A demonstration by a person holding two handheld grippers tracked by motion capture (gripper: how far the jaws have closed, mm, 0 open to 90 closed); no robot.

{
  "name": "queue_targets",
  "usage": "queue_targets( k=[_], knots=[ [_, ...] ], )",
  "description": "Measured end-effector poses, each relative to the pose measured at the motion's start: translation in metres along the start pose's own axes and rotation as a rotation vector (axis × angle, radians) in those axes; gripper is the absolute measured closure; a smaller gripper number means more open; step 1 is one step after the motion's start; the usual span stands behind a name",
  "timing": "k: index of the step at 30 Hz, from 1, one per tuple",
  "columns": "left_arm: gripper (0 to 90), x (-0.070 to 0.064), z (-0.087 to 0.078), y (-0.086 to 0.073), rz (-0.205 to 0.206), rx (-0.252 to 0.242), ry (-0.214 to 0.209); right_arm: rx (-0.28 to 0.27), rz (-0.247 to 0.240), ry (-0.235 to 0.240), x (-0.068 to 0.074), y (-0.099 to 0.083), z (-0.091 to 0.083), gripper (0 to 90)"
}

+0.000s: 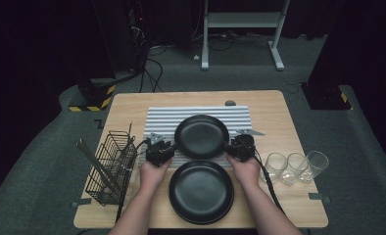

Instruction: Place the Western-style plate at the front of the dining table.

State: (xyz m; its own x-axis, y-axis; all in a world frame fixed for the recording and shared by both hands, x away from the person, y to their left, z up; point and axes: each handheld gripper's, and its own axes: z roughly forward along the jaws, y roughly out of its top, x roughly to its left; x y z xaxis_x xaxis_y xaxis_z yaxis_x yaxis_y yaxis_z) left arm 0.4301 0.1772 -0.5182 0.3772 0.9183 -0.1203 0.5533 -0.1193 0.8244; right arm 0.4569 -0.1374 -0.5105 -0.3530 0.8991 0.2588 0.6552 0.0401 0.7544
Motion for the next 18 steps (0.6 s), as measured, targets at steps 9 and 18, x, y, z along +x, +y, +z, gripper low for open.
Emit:
queue_targets(
  k=[9,18],
  knots=[
    [63.0,-0.005,-0.017,-0.016,0.046,0.03,0.027,-0.011,-0.051,0.014,0.012,-0.015,-0.015,50.2],
    [57.9,-0.007,-0.038,-0.034,0.112,0.032,0.062,-0.038,-0.092,0.016,0.019,-0.032,-0.035,53.0]
  ],
)
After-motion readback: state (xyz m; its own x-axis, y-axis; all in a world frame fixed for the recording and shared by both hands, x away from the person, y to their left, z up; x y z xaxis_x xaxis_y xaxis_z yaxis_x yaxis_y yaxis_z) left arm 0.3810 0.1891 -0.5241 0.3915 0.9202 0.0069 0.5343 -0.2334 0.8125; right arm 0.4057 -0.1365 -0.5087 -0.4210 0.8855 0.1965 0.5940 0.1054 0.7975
